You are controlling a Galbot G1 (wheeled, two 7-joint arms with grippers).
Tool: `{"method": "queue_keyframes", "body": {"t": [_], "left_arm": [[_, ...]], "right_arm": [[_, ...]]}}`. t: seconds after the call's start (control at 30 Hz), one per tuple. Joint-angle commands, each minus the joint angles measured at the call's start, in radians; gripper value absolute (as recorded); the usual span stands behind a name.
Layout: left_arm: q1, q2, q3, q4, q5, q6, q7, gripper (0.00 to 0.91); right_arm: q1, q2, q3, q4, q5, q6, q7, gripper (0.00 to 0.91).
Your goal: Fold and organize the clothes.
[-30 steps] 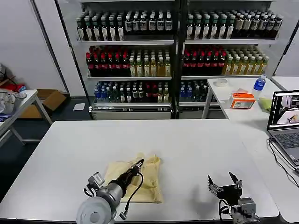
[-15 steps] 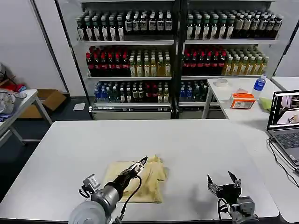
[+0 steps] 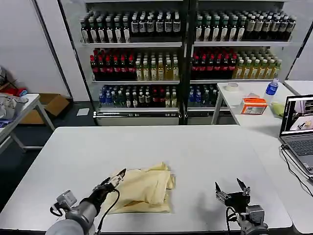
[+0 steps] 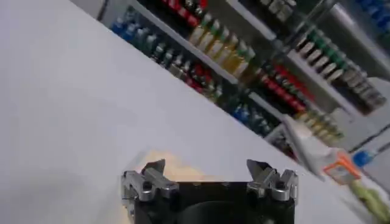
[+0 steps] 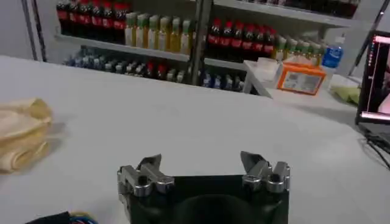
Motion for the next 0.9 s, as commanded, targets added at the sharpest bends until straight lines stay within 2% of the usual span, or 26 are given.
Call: {"method": "queue_keyframes", "body": {"t": [0.03,0.43,0.67,0.8,0.83,0.87,0.9], "left_arm": [[0.088,-0.005,-0.046,0.045,0.179,-0.016,0.039,0.907],[0.001,-0.052,0.093,0.155,0.22,-0.02,0.078,0.907],[-0.027,-0.054,0.104,0.182,0.189,-0.022,0.109,0.907],[-0.038,-0.05,0.088,0.183,0.104,-0.023,0.126,0.907],[-0.041,-0.049,0.081,0.184,0.084,-0.025,0.13,0.766],[-0.043,-0.048,0.077,0.186,0.072,-0.025,0.134,0.423],[-0.048,-0.047,0.065,0.195,0.038,-0.026,0.14,0.302]], "right_arm": [[-0.007,-0.001,0.007,0.011,-0.001,0.001,-0.001,0.907],[-0.033,0.003,0.022,0.035,-0.008,0.002,0.0,0.907],[-0.052,0.005,0.037,0.049,-0.01,0.002,0.0,0.907],[-0.063,0.011,0.043,0.055,-0.016,0.002,0.0,0.907],[-0.063,0.011,0.043,0.055,-0.016,0.002,0.0,0.907],[-0.069,0.014,0.045,0.057,-0.018,0.002,0.001,0.907],[-0.07,0.015,0.046,0.058,-0.018,0.001,0.001,0.907]]}}
